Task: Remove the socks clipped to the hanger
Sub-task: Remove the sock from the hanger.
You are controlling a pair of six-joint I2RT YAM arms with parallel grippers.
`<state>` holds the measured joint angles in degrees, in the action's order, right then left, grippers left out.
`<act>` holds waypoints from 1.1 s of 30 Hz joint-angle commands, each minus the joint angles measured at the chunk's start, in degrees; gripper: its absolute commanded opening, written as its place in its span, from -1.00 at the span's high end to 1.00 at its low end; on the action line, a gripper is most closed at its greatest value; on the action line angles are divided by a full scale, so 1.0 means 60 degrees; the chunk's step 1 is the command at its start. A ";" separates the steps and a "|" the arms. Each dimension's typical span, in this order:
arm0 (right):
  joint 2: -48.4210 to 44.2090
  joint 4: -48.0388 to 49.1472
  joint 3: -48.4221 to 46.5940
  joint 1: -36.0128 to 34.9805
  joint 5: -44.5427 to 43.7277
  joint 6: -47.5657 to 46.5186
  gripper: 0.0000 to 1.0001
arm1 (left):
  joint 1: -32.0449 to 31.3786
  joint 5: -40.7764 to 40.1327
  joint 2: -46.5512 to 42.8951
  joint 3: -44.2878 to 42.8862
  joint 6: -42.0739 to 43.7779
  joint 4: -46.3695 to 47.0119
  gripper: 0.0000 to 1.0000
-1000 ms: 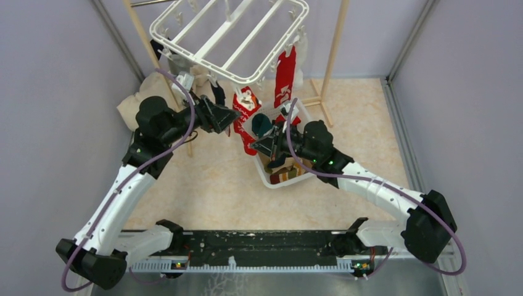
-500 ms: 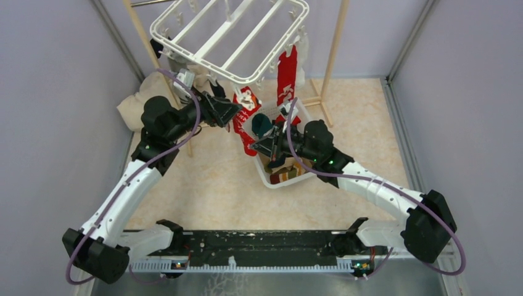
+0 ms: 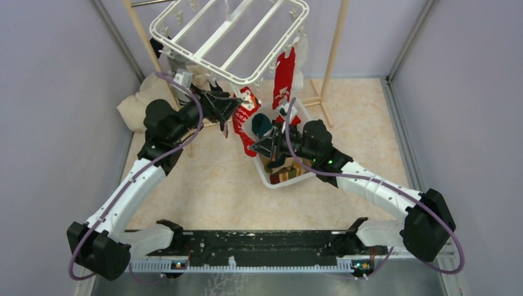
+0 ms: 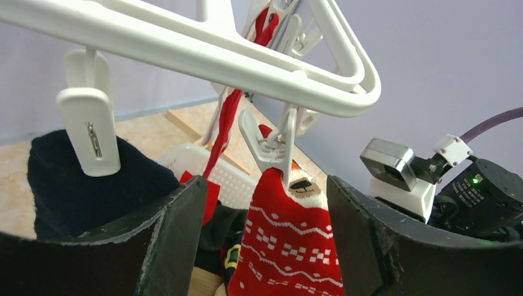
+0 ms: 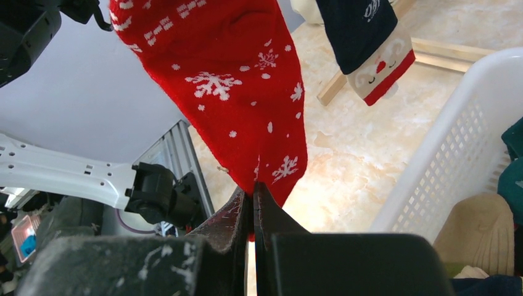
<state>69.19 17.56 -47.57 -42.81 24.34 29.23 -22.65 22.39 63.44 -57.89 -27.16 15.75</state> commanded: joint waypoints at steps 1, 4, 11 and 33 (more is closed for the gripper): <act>0.0040 0.0543 -0.0376 0.0118 0.0162 0.0083 1.00 | 0.0057 -0.0149 0.0095 0.0209 0.0010 0.1353 -0.54; 0.0068 0.0539 -0.0391 0.0123 0.0177 0.0086 1.00 | 0.0065 -0.0114 0.0291 0.0236 -0.0074 0.1725 -0.54; 0.0129 0.0543 -0.0405 0.0131 0.0221 0.0104 1.00 | 0.0068 -0.0121 0.0607 0.0262 -0.0276 0.2533 -0.53; 0.0253 0.0581 -0.0399 0.0126 0.0352 0.0089 1.00 | 0.0099 -0.0231 0.0891 0.0395 -0.0829 0.3799 -0.47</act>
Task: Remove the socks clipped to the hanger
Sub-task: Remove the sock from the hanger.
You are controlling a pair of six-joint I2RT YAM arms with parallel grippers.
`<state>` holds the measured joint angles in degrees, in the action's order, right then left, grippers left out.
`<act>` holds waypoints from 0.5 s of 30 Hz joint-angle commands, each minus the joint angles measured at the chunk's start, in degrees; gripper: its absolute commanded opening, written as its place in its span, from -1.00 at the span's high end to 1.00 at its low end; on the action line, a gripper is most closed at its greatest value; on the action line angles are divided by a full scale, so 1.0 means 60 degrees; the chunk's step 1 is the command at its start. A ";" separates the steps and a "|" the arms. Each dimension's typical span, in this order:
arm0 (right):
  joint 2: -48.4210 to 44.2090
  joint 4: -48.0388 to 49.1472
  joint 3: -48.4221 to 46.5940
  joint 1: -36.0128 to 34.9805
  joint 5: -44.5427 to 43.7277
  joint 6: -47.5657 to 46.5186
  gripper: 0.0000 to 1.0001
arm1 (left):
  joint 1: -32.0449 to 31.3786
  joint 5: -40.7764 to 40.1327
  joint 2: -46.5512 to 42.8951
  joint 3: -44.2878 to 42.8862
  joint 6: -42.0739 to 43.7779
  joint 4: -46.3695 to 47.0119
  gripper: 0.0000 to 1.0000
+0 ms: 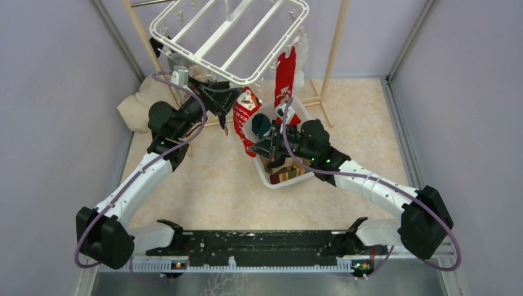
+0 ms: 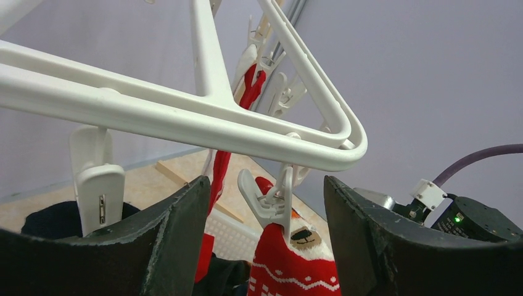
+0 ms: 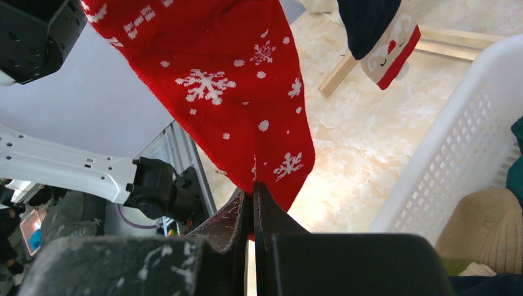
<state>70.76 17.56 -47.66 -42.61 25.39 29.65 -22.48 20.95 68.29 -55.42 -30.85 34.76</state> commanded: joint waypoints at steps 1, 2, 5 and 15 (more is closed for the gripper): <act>0.0010 0.0577 -0.0363 0.0078 0.0178 0.0030 1.00 | 0.0077 0.0022 0.0120 -0.0052 -0.0230 0.0645 -0.47; 0.0013 0.0600 -0.0352 0.0084 0.0178 0.0025 1.00 | 0.0073 0.0046 0.0145 -0.0082 -0.0234 0.0647 -0.45; 0.0038 0.0632 -0.0336 0.0092 0.0189 0.0028 1.00 | 0.0090 0.0085 0.0193 -0.0137 -0.0274 0.0658 -0.36; 0.0025 0.0700 -0.0262 0.0092 0.0251 0.0039 1.00 | 0.0104 0.0158 0.0355 -0.0252 -0.0511 0.0838 -0.27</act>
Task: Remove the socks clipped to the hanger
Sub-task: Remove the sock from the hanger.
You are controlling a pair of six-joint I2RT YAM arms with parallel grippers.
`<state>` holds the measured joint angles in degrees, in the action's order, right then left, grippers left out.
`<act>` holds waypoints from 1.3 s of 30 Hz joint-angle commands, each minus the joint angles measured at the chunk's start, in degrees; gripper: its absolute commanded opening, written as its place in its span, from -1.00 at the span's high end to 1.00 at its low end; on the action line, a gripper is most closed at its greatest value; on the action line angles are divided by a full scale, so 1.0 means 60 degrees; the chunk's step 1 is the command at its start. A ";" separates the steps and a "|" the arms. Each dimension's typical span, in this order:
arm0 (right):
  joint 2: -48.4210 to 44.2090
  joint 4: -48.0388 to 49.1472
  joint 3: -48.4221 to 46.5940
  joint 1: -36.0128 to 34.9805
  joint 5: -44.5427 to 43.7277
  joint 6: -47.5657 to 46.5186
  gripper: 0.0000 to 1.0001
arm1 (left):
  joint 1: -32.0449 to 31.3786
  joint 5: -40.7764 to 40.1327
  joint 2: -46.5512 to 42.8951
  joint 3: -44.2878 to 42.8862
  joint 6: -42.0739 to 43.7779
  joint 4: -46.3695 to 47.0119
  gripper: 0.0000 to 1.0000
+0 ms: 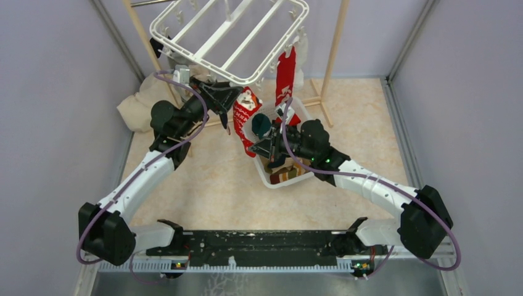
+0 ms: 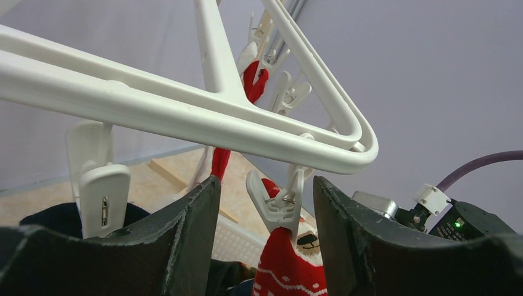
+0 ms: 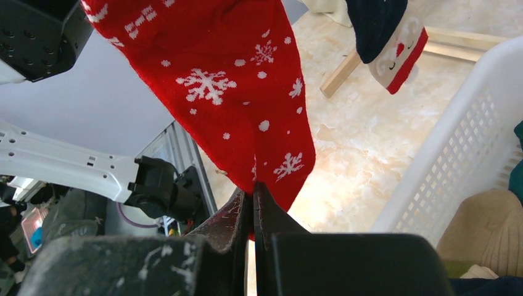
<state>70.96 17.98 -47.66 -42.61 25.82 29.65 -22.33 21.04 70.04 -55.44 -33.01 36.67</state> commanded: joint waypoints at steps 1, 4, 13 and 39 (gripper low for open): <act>-0.0005 0.0636 -0.0244 0.0093 0.0167 0.0035 1.00 | 0.0085 0.0140 0.0064 -0.0252 -0.0164 0.0535 -0.27; 0.0019 0.0662 -0.0205 0.0086 0.0195 0.0039 1.00 | 0.0074 0.0146 0.0077 -0.0280 -0.0220 0.0554 -0.30; 0.0042 0.0781 -0.0103 0.0094 0.0230 0.0096 1.00 | 0.0117 0.0019 0.0077 -0.0409 -0.0432 0.0540 -0.42; 0.0097 0.1031 0.0106 0.0088 0.0339 0.0205 1.00 | 0.0308 0.0173 0.0385 -0.0653 -0.1209 0.0732 0.59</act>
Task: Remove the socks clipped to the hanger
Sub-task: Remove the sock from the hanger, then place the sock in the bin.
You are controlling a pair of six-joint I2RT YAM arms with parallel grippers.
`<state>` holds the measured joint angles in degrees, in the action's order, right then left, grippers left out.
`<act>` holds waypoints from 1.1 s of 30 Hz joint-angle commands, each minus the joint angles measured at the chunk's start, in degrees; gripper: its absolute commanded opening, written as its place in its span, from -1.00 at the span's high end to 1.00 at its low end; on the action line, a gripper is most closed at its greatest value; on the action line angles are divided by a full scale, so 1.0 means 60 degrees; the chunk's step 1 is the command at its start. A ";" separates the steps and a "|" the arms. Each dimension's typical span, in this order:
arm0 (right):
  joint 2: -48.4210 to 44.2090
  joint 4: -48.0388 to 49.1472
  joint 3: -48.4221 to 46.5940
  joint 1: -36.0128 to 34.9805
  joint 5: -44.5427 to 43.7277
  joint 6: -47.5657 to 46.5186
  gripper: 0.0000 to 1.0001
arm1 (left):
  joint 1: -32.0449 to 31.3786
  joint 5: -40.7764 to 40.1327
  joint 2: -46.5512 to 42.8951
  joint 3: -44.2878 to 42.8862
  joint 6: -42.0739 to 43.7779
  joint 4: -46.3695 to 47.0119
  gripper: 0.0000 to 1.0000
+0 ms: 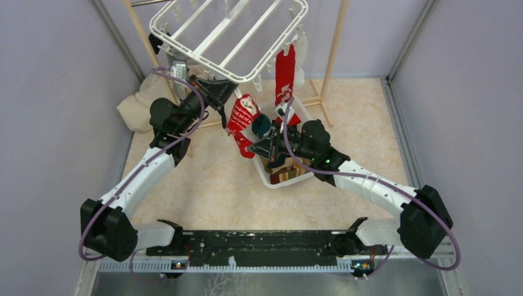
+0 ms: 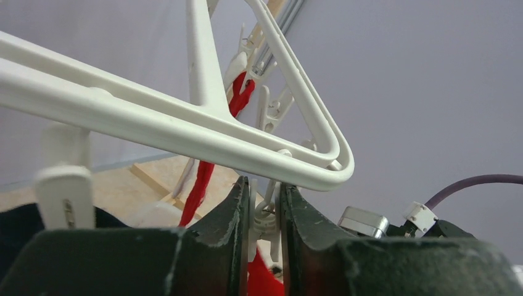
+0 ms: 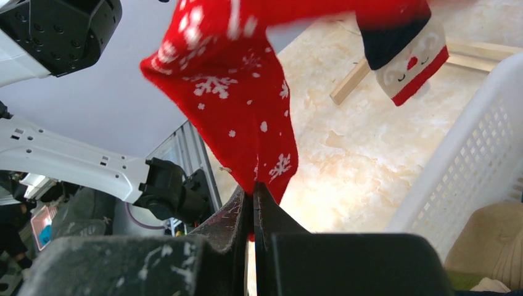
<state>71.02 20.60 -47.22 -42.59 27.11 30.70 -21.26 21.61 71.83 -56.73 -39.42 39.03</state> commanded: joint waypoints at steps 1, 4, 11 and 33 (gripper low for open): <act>0.0094 0.0588 0.0033 0.0084 0.0114 0.0039 1.00 | 0.0133 0.0144 0.0117 -0.0477 -0.0152 0.0317 0.63; 0.0079 0.0578 0.0061 0.0093 0.0124 0.0027 1.00 | 0.0133 0.0230 0.0161 -0.0550 -0.0145 0.0249 0.71; -0.0035 0.0410 0.0046 0.0071 0.0083 0.0027 1.00 | 0.0130 0.0247 0.0062 -0.0565 -0.0048 0.0058 0.73; -0.0657 -0.4741 -0.3333 0.0086 -0.2200 -0.1739 1.00 | 0.0130 0.0391 -0.1108 -0.0015 0.1236 -0.2926 -0.51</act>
<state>66.98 -3.09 -62.11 -42.57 18.57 23.94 -20.84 22.55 67.55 -58.06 -33.87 24.21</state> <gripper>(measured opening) 0.012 0.741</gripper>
